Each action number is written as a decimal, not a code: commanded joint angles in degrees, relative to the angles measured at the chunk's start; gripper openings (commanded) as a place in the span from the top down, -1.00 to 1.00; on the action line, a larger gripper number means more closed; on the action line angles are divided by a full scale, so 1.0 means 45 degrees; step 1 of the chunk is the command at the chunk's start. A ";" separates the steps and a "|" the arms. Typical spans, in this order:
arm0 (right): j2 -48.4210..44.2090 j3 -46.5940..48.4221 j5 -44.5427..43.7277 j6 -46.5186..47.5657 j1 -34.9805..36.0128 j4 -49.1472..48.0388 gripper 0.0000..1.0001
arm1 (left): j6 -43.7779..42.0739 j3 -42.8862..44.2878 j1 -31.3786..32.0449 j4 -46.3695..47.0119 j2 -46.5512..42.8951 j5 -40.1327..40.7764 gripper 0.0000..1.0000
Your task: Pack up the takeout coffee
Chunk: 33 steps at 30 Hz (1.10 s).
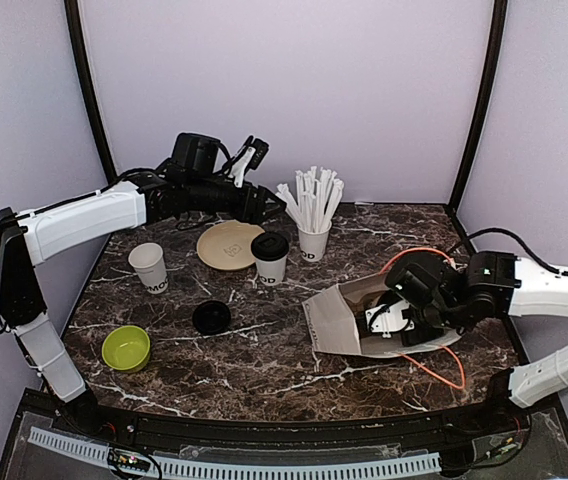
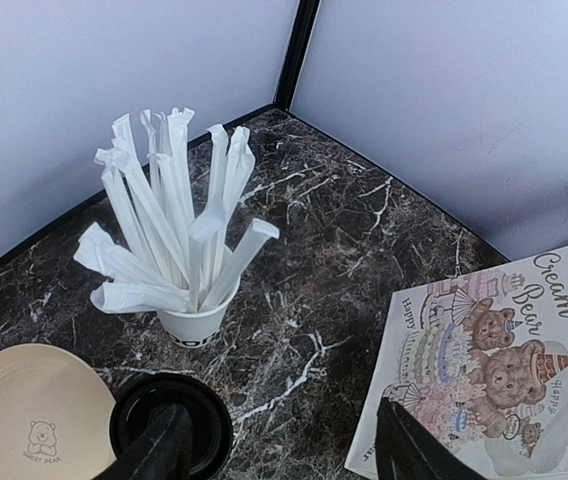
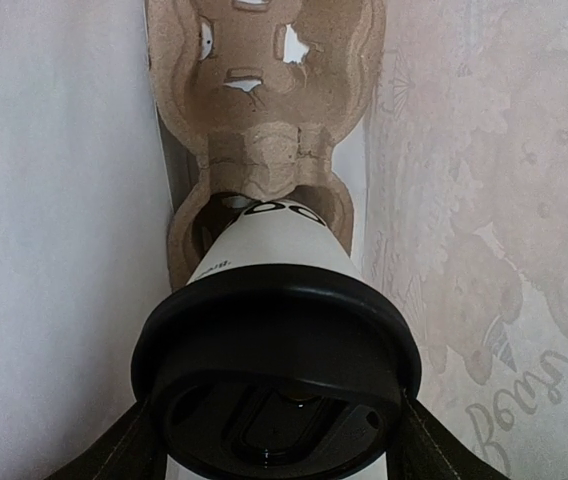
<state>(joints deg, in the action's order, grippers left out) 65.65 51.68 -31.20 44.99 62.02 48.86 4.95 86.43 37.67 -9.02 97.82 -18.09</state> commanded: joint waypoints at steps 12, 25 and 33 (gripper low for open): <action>0.3609 0.3997 0.4620 -0.0038 -0.2625 0.2929 0.09 | 0.0129 -0.0639 -0.0102 0.0225 -0.0735 -0.0441 -0.31; 0.8779 0.8549 0.8620 0.0312 -0.5935 0.7185 0.13 | 0.0346 -0.1354 -0.0136 0.0016 -0.1669 -0.0422 -0.30; 0.8600 0.6676 0.8176 0.0176 -0.6226 0.5076 0.15 | 0.0608 -0.1742 -0.0131 -0.0071 -0.2475 -0.0259 -0.31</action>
<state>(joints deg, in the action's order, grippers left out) 102.02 90.45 2.28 46.41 33.32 70.81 6.57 80.25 37.39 -9.08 90.87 -19.40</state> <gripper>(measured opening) 0.700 0.653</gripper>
